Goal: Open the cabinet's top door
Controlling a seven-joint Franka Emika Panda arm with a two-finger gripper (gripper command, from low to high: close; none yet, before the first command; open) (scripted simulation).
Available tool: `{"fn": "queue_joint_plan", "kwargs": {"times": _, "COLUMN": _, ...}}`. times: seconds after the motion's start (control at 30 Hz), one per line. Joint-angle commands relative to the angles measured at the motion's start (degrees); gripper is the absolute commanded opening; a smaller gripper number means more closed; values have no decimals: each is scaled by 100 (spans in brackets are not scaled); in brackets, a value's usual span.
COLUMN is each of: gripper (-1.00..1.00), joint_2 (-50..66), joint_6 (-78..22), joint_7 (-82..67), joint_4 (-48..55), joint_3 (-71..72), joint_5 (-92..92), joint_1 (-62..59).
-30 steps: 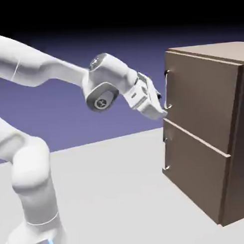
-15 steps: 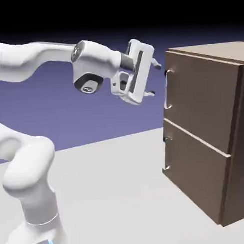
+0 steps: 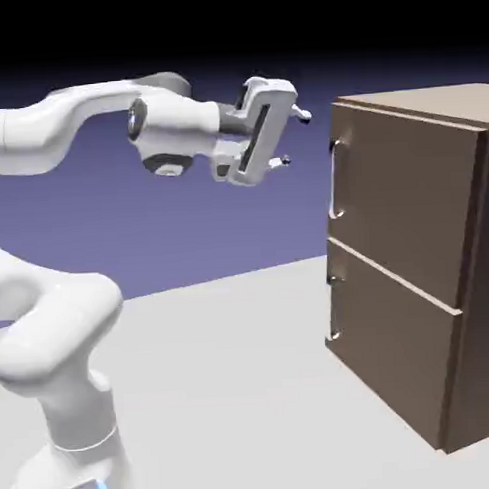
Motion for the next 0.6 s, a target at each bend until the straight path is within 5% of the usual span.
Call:
{"fn": "queue_joint_plan", "kwargs": {"times": 0.0, "gripper": 0, "joint_2": -73, "joint_6": -23, "joint_7": 153, "joint_4": 35, "joint_3": 118, "joint_5": 250, "joint_1": -101}}
{"fn": "queue_joint_plan", "kwargs": {"times": 0.57, "gripper": 0, "joint_2": -1314, "joint_6": -418, "joint_7": 2758, "joint_4": 637, "joint_3": 2128, "joint_5": 4486, "joint_1": -1818}}
